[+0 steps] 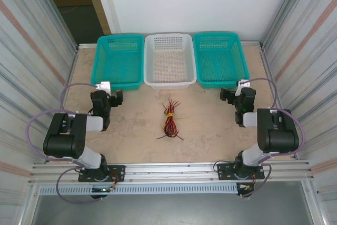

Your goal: Untangle the cables

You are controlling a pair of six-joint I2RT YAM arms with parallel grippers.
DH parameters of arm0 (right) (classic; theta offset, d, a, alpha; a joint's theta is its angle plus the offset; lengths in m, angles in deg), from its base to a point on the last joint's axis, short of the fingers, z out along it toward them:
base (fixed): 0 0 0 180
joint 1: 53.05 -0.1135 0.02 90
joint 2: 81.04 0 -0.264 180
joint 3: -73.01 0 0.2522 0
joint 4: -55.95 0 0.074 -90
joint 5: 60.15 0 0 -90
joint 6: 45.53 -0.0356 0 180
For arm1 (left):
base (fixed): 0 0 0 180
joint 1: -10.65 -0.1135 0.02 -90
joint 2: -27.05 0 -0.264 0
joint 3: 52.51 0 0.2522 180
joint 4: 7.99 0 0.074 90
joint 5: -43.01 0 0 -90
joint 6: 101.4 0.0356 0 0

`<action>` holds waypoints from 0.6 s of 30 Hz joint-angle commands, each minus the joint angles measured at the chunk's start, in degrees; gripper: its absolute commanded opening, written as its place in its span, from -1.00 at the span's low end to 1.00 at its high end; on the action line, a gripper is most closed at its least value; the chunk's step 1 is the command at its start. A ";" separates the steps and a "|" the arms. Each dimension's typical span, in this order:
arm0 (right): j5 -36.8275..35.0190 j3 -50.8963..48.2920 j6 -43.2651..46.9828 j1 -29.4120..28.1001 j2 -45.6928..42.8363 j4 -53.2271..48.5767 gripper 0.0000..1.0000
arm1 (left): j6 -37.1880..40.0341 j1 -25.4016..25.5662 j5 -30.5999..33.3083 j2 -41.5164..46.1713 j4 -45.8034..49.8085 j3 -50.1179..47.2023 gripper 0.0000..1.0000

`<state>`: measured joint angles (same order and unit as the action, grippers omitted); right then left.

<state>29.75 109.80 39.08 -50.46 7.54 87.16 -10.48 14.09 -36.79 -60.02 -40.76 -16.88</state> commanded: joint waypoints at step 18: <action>-7.96 3.44 -1.63 -1.30 -4.85 -8.21 0.98 | 1.98 2.20 5.66 7.97 12.44 4.04 0.97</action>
<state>27.26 110.17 38.90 -50.94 6.51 84.58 -10.06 14.68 -35.48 -56.91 -36.10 -16.24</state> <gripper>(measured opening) 0.991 0.987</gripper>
